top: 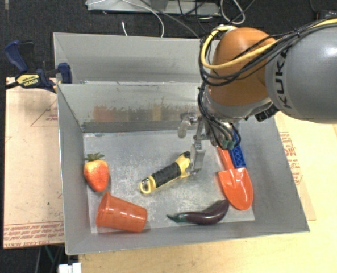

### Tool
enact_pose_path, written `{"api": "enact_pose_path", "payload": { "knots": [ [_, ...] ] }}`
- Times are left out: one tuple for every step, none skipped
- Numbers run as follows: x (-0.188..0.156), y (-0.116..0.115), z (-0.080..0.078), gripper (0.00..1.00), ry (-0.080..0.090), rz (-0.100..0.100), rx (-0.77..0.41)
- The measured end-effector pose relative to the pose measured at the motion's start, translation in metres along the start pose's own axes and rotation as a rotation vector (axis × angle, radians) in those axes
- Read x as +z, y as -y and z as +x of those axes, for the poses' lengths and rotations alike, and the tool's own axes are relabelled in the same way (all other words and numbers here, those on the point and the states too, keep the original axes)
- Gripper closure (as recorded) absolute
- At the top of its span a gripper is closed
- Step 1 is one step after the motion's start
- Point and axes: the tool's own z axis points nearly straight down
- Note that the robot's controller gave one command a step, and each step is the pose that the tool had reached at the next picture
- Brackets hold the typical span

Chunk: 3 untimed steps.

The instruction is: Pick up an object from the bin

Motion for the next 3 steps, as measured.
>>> {"api": "enact_pose_path", "payload": {
  "knots": [
    [-0.005,0.000,-0.001,0.00,0.008,0.000,0.002],
    [0.107,-0.005,-0.001,0.00,0.009,0.000,-0.195],
    [0.064,-0.007,0.006,0.00,0.018,0.001,-0.247]
  ]
}}
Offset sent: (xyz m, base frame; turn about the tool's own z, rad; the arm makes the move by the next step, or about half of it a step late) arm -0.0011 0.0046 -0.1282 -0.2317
